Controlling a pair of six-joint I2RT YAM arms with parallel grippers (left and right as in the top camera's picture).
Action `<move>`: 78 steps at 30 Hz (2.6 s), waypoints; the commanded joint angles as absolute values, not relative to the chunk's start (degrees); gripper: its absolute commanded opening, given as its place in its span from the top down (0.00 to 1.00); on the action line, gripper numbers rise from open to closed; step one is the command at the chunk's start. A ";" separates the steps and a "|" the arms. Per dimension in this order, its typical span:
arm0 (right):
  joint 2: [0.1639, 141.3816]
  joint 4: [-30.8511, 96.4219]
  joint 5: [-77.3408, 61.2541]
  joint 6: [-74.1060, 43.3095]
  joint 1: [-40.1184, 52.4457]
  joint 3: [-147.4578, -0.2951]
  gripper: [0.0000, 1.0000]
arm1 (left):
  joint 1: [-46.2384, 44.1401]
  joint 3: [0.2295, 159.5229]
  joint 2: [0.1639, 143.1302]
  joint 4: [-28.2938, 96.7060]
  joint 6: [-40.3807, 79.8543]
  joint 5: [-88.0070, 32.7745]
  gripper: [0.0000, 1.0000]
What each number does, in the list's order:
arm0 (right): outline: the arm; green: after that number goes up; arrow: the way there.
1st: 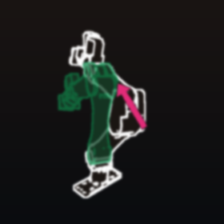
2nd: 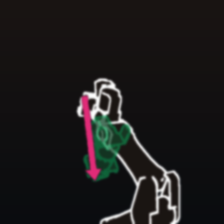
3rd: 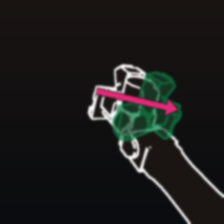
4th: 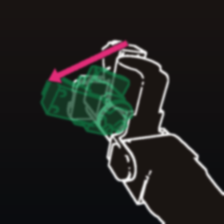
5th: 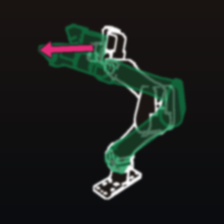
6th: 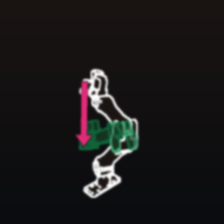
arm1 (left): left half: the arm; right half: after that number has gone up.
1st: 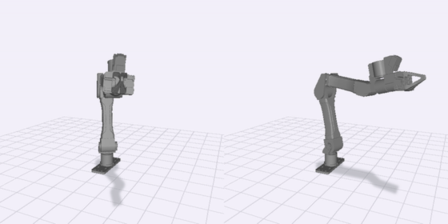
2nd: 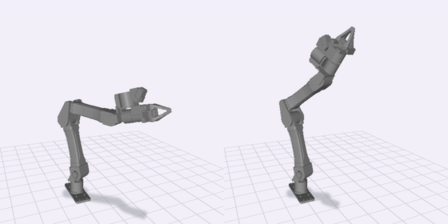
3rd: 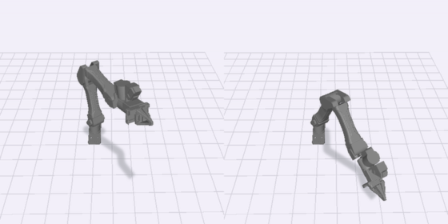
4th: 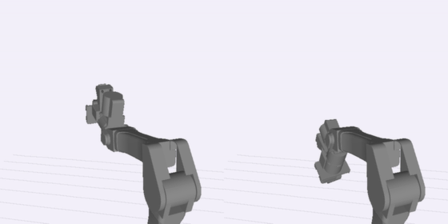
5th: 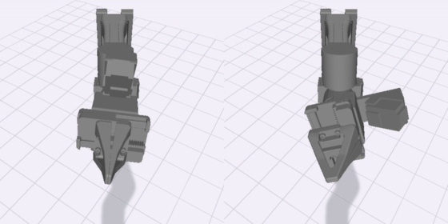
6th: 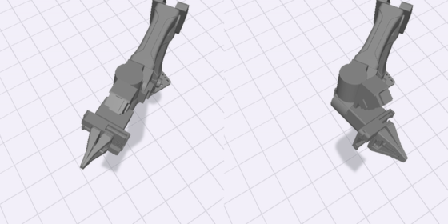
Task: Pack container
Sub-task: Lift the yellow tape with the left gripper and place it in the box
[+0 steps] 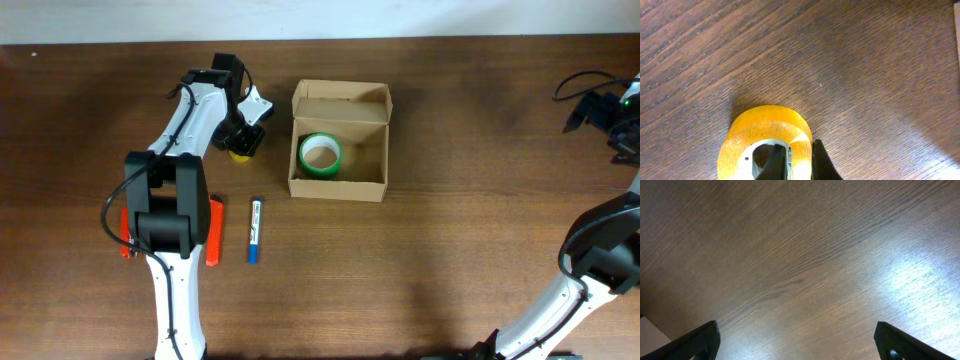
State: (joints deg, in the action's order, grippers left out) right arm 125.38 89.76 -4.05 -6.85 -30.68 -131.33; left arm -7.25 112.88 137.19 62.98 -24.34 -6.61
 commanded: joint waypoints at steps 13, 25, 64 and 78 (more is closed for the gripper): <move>123.13 89.73 -4.32 -6.39 -30.83 -131.31 0.01 | -12.91 167.65 138.98 96.68 -4.58 -1.19 0.98; 123.13 89.73 -4.32 -6.42 -30.83 -131.31 0.01 | -37.91 150.04 126.91 94.98 -8.80 10.28 0.98; 123.13 89.73 -4.32 -6.39 -30.83 -131.31 0.01 | -30.65 126.39 140.22 72.38 -26.65 -2.59 0.96; 123.13 89.73 -4.32 -6.42 -30.83 -131.31 0.01 | -29.32 126.43 139.02 72.42 -26.24 0.01 0.62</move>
State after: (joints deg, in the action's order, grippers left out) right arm 125.29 89.73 -4.03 -6.85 -30.68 -131.33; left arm -29.50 126.58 139.17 72.20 -25.93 -0.91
